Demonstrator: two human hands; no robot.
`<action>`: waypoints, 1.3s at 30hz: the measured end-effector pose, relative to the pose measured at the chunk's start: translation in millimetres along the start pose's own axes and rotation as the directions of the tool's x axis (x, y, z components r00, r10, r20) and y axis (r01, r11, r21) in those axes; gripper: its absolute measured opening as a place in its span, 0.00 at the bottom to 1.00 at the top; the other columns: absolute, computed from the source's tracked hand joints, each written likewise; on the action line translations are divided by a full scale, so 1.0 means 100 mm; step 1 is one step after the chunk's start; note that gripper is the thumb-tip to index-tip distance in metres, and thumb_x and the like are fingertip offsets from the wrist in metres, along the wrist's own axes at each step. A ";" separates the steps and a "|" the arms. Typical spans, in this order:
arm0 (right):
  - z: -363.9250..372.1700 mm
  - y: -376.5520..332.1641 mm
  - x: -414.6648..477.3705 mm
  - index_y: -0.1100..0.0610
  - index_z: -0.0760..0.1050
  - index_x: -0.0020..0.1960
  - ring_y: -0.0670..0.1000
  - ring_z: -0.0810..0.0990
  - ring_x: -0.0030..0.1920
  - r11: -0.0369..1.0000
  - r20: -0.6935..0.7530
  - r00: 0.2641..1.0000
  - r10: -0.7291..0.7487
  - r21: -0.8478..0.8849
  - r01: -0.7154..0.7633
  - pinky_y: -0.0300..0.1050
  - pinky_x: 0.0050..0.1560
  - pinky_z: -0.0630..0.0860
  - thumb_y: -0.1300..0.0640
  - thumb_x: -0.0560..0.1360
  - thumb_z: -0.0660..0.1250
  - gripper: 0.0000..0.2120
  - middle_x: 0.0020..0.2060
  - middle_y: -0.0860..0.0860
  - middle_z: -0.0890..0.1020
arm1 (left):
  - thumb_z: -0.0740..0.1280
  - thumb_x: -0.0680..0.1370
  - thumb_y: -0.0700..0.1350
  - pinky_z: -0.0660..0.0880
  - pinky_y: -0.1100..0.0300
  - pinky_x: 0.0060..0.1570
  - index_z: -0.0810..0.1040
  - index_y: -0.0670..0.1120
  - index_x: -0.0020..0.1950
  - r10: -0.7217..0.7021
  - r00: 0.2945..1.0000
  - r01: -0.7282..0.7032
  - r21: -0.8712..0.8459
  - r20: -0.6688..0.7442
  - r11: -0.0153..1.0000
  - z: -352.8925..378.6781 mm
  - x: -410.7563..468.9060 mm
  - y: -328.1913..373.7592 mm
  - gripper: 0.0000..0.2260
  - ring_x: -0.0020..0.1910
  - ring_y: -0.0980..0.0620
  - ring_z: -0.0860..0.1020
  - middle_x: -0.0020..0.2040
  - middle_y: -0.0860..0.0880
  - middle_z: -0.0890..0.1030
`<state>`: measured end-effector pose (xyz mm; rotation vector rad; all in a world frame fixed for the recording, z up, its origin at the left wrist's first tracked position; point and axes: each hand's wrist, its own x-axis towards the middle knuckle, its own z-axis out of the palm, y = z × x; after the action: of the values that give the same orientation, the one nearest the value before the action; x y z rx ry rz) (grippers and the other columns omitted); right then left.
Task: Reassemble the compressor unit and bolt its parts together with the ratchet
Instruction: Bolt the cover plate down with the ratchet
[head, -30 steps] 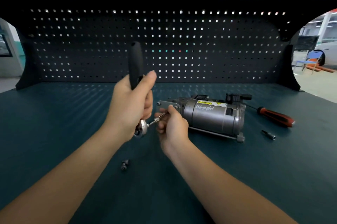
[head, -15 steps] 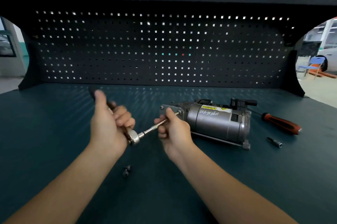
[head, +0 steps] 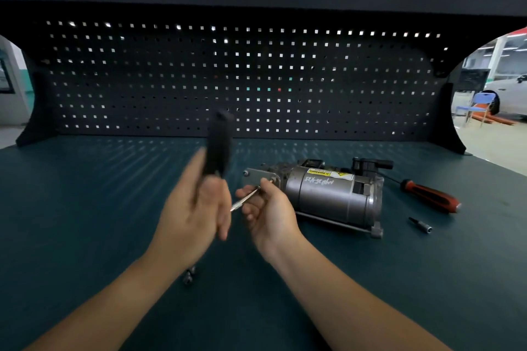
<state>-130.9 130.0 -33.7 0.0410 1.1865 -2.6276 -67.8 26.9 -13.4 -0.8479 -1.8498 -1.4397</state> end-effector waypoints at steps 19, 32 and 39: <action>0.01 0.02 -0.12 0.59 0.74 0.43 0.42 0.68 0.18 0.989 -0.064 0.997 -0.047 -0.146 0.037 0.33 0.20 0.61 0.54 0.79 0.61 0.10 0.29 0.49 0.83 | 0.51 0.82 0.55 0.68 0.66 0.25 0.69 0.49 0.45 -0.849 0.400 0.196 -0.873 -0.344 0.446 -0.07 0.06 -0.21 0.14 0.17 0.56 0.70 0.22 0.52 0.69; -0.03 0.05 -0.13 0.62 0.72 0.39 0.50 0.74 0.27 0.995 -0.052 0.997 -0.061 -0.082 0.056 0.41 0.30 0.72 0.58 0.76 0.65 0.10 0.26 0.53 0.75 | 0.50 0.81 0.59 0.67 0.75 0.37 0.65 0.59 0.68 0.369 0.856 -0.506 0.442 0.363 0.740 0.15 -0.11 -0.06 0.17 0.36 0.66 0.73 0.47 0.62 0.75; -0.01 0.00 -0.12 0.61 0.73 0.39 0.43 0.72 0.19 0.990 -0.049 0.997 -0.066 -0.127 0.059 0.32 0.22 0.67 0.58 0.78 0.62 0.11 0.24 0.48 0.80 | 0.50 0.81 0.57 0.74 0.57 0.35 0.72 0.54 0.50 -0.667 0.612 0.268 -0.681 -0.426 0.681 0.10 0.02 -0.04 0.13 0.23 0.56 0.76 0.22 0.54 0.71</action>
<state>-119.0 133.4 -32.5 0.0512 1.3900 -2.6142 -73.3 36.3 -16.1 0.0426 -1.1274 -2.3386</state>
